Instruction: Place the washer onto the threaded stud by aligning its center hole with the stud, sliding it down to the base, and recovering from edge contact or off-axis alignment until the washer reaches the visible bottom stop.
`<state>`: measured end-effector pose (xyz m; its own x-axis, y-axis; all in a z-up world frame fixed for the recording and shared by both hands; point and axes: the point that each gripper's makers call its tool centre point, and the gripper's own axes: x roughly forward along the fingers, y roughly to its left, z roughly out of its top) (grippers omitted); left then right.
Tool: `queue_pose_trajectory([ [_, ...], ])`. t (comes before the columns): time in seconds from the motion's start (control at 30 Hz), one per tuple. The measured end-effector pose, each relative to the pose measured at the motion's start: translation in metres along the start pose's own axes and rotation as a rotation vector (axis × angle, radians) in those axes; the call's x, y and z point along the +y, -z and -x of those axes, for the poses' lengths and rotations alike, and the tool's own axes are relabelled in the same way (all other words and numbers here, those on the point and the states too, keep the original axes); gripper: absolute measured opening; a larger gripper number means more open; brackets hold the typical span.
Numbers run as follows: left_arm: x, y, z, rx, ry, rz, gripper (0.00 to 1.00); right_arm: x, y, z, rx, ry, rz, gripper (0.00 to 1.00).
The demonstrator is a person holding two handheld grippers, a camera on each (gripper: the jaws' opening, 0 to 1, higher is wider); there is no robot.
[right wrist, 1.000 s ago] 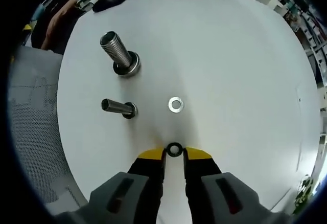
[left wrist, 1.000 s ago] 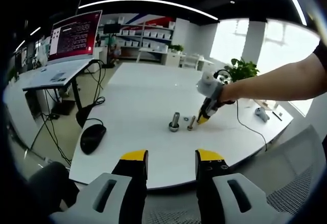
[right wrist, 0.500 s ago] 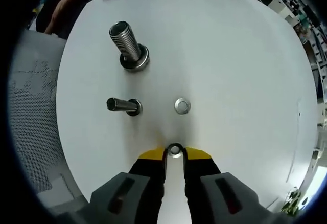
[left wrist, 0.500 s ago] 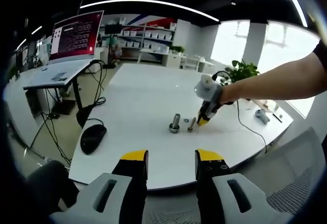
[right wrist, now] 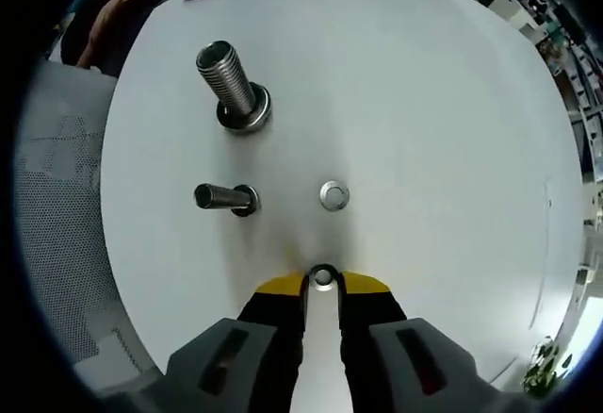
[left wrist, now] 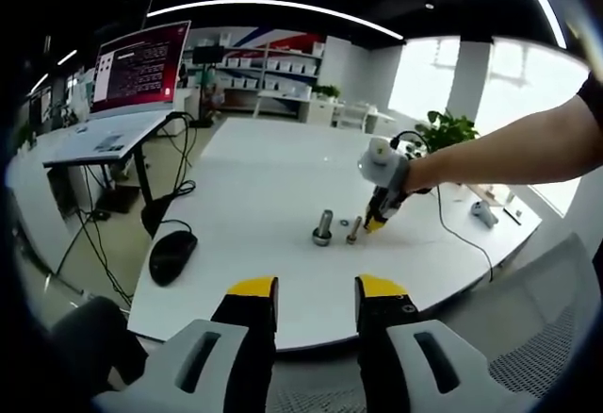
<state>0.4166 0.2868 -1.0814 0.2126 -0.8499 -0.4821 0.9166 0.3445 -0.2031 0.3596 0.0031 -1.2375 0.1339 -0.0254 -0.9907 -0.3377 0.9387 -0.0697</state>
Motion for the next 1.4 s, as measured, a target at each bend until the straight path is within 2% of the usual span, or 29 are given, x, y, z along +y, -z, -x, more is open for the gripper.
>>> queue_pose_trajectory([
  [0.13,-0.001,0.000,0.000,0.004,0.003,-0.003,0.33,-0.005,-0.001,-0.004,0.002,0.010,-0.012,0.15],
  [0.23,-0.001,0.001,0.000,0.005,0.004,-0.004,0.33,-0.003,-0.001,-0.003,-0.010,0.048,-0.017,0.15],
  [0.3,-0.001,0.001,0.000,0.005,0.004,-0.005,0.33,-0.003,-0.001,-0.001,-0.025,0.083,0.014,0.15],
  [0.33,-0.001,0.001,0.000,0.006,0.004,-0.005,0.33,0.002,-0.001,0.004,-0.035,0.107,0.071,0.15],
  [0.37,-0.001,0.001,0.000,0.005,0.004,-0.005,0.33,0.003,-0.001,0.005,-0.044,0.118,0.087,0.15],
  [0.5,-0.001,0.001,0.000,0.006,0.004,-0.006,0.33,-0.002,0.000,0.003,-0.093,0.147,0.044,0.14],
  [0.53,0.000,0.001,0.000,0.006,0.003,-0.005,0.33,-0.008,-0.002,-0.003,-0.108,0.144,0.040,0.14],
  [0.63,-0.001,0.001,0.000,0.004,0.003,-0.004,0.33,0.004,-0.007,0.004,-0.199,0.103,-0.014,0.14],
  [0.7,-0.001,0.001,0.000,0.005,0.004,-0.005,0.33,-0.003,-0.006,0.003,-0.198,0.115,0.006,0.14],
  [0.77,0.000,0.001,0.000,0.004,0.004,-0.004,0.33,0.002,-0.013,0.010,-0.214,0.114,0.053,0.14],
  [0.87,-0.001,0.000,0.000,0.003,0.004,-0.004,0.33,0.005,-0.022,0.018,-0.276,0.108,0.111,0.14],
  [0.93,-0.001,0.000,0.000,0.003,0.005,-0.004,0.33,0.010,-0.028,0.032,-0.304,0.103,0.117,0.14],
  [1.03,-0.001,0.000,0.000,0.002,0.005,-0.003,0.33,0.013,-0.034,0.042,-0.344,0.099,0.130,0.14],
  [1.17,-0.001,0.000,0.000,0.001,0.005,-0.003,0.34,0.017,-0.041,0.060,-0.362,0.098,0.161,0.14],
  [1.4,-0.002,0.000,0.001,0.000,0.006,-0.003,0.34,0.026,-0.050,0.073,-0.378,0.064,0.212,0.14],
])
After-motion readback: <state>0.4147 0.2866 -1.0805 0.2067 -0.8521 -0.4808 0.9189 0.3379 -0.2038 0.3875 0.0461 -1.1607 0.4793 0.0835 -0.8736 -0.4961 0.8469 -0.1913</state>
